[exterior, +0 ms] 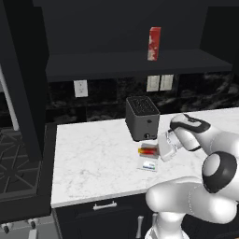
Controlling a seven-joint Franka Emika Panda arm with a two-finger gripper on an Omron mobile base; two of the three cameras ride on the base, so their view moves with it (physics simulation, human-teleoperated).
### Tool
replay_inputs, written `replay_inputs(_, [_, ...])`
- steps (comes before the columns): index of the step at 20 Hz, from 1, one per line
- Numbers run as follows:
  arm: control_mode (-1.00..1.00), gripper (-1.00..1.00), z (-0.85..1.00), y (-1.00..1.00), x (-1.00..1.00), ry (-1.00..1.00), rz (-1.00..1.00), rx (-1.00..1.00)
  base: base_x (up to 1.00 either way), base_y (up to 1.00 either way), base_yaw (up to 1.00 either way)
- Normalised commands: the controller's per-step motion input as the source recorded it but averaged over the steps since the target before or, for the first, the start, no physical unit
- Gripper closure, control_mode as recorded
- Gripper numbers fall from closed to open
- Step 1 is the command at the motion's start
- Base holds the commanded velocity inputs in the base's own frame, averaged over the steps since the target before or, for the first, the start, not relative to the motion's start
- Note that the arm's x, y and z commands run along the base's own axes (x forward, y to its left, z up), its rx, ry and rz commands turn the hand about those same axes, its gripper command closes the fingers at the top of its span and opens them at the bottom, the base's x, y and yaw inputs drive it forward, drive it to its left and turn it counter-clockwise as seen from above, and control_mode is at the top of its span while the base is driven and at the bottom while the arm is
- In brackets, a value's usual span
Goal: Pick the bar and place it on the digital scale for weighing, and close the cabinet.
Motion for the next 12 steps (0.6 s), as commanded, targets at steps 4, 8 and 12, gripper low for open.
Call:
replay_inputs(4, [-1.0, 1.0, -0.15, -0.04, 0.31, 0.0, 0.0, 0.0, 0.0, 0.0, 0.0])
replay_inputs(8, [-1.0, 1.0, -0.16, 0.0, 0.31, 0.0, 0.0, 0.0, 0.0, 0.0, 0.0])
replay_inputs(12, [-1.0, 1.0, -0.2, 0.0, 0.26, 0.0, 0.0, 0.0, 0.0, 0.0, 0.0])
